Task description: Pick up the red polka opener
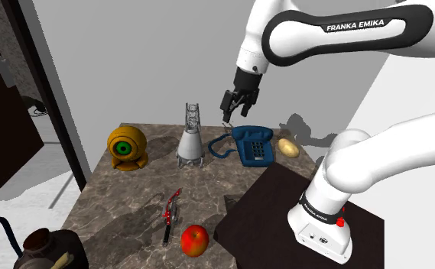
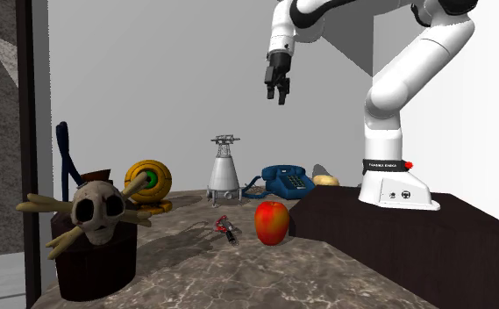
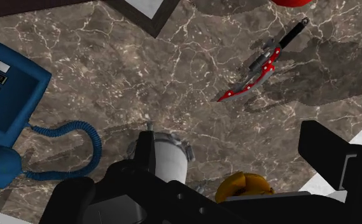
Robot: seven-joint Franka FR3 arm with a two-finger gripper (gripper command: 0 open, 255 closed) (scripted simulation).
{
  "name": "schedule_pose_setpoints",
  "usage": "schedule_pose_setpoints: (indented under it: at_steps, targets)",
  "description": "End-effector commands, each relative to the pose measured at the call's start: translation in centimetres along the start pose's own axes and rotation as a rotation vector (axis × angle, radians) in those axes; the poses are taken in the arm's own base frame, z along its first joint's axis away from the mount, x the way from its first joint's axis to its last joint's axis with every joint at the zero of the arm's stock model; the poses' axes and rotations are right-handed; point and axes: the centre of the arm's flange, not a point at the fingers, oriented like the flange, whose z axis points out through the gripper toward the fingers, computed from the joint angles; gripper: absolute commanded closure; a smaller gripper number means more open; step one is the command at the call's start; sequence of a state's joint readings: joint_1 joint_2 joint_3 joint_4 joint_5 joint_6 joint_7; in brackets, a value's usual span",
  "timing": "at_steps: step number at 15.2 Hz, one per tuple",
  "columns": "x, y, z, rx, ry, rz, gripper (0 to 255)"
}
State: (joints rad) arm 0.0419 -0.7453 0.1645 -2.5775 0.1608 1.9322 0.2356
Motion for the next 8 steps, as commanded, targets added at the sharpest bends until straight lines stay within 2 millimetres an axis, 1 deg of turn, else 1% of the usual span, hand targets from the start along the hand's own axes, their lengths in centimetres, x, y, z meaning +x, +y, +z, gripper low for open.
schedule_pose_setpoints:
  at_steps: [1, 8]
  targets:
    - [-0.1, -1.5, 2.4, -0.004, -0.002, 0.015, 0]
    - [0.4, -6.2, 10.5, -0.017, -0.017, 0.063, 0]
